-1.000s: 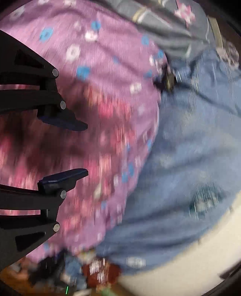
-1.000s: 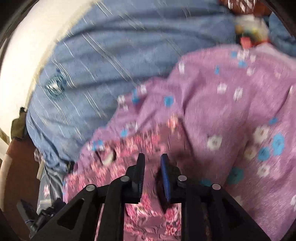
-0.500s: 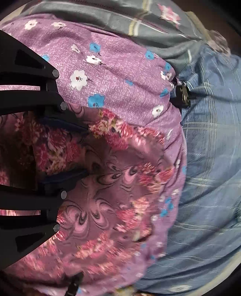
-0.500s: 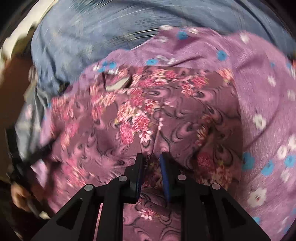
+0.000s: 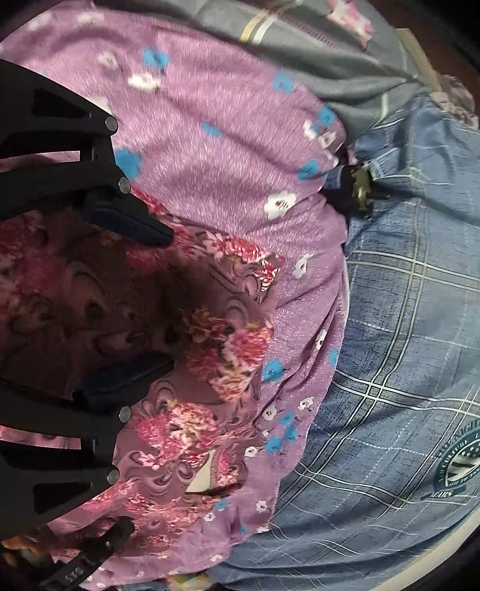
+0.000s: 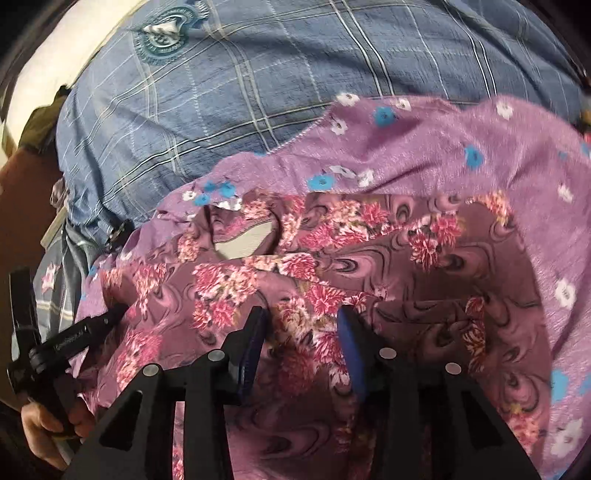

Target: Fold small clothes

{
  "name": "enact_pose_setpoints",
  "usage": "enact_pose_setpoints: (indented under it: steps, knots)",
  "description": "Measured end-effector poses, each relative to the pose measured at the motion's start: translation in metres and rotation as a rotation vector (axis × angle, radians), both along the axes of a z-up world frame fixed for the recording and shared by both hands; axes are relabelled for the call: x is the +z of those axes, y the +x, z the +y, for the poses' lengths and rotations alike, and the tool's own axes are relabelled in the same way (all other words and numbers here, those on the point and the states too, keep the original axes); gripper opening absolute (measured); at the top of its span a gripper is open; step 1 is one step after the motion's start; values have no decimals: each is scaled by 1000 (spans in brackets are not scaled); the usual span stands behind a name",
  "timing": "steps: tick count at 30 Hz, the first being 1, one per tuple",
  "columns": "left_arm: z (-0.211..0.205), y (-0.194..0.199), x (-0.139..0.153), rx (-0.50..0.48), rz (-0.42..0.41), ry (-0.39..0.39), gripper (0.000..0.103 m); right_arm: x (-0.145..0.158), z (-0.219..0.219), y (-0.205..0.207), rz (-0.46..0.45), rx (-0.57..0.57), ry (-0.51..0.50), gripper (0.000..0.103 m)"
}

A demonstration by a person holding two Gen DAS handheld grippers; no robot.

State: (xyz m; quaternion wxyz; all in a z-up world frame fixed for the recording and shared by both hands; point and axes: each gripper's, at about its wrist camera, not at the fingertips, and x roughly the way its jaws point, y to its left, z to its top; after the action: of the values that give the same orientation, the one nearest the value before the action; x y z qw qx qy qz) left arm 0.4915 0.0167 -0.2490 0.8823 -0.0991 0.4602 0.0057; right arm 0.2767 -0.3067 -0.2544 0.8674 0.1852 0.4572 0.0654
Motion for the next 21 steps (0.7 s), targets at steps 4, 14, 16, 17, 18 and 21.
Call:
enact_pose_setpoints:
  steps: [4,14,16,17,18,21]
  knots:
    - [-1,-17,14,6,-63,32,60,21,7,-15,-109,68,76,42]
    - [-13,-49,15,-54,-4,148,61,5,83,-25,-23,300,-153,43]
    - [-10,-56,23,-39,-45,137,61,8,78,-27,-34,283,-73,43]
    - [-9,-59,26,-30,-59,146,61,11,78,-28,-43,283,-50,43]
    - [-9,-62,29,-26,-71,153,61,15,79,-32,-66,288,-48,43]
    - [-13,-70,37,-18,-112,186,61,10,95,-31,-44,334,-94,43]
